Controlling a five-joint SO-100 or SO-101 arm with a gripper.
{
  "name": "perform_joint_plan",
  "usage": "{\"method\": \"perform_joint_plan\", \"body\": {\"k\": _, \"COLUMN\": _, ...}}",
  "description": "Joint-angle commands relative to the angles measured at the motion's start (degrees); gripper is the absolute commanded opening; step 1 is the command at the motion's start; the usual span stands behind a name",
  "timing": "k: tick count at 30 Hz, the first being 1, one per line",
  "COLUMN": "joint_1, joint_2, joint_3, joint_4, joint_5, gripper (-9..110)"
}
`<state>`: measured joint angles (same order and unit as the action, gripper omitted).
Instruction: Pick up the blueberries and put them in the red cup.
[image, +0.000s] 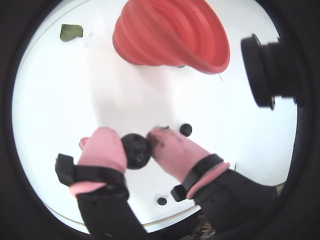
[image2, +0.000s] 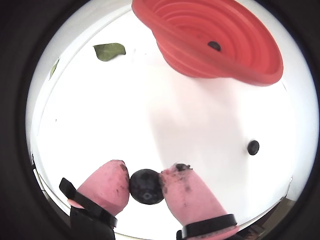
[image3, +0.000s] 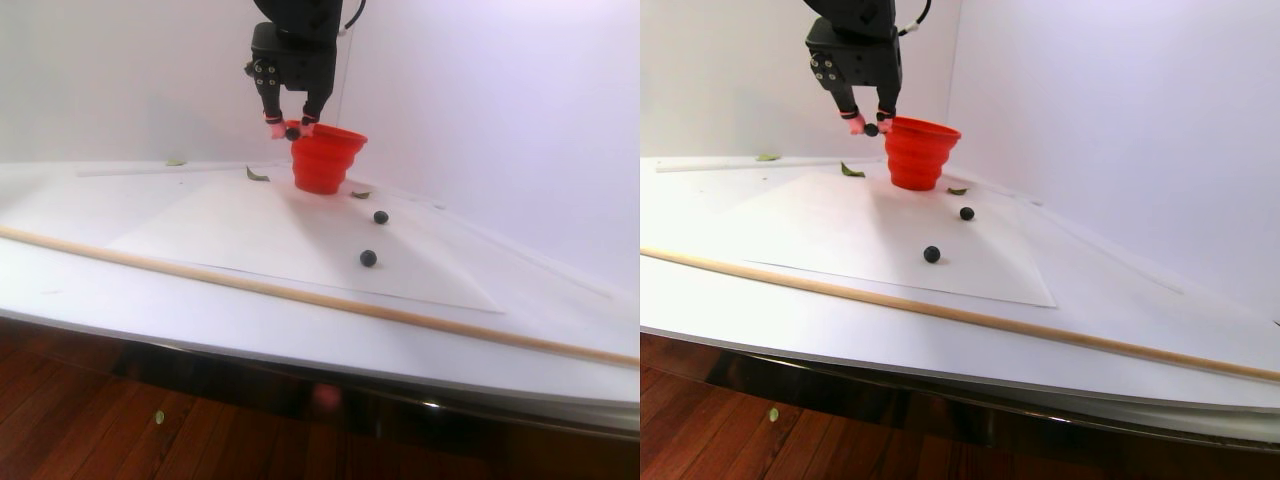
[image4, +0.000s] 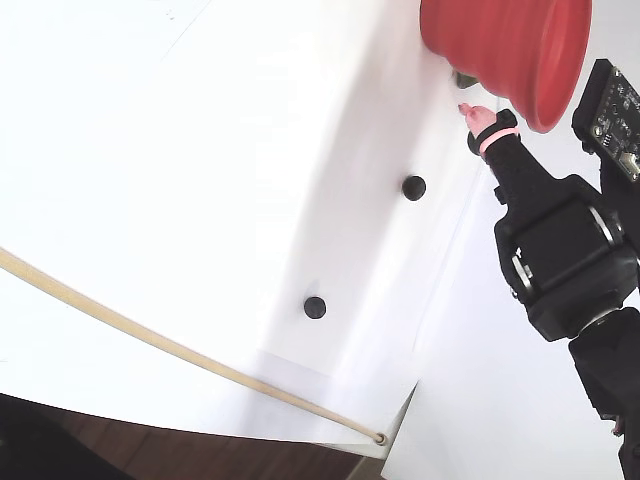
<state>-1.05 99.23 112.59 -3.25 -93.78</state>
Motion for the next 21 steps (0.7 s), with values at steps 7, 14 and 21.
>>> {"method": "perform_joint_plan", "body": {"k": 7, "joint_1": 1.14, "joint_2": 8.53, "joint_3": -9.23, "joint_4": 0.44, "joint_5": -2.11, "gripper": 12}}
{"method": "perform_joint_plan", "body": {"k": 14, "joint_1": 1.76, "joint_2": 7.29, "joint_3": -13.80, "joint_4": 0.44, "joint_5": -3.52, "gripper": 12}}
{"method": "perform_joint_plan", "body": {"k": 21, "joint_1": 2.90, "joint_2": 4.83, "joint_3": -19.16, "joint_4": 0.53, "joint_5": -4.13, "gripper": 12}}
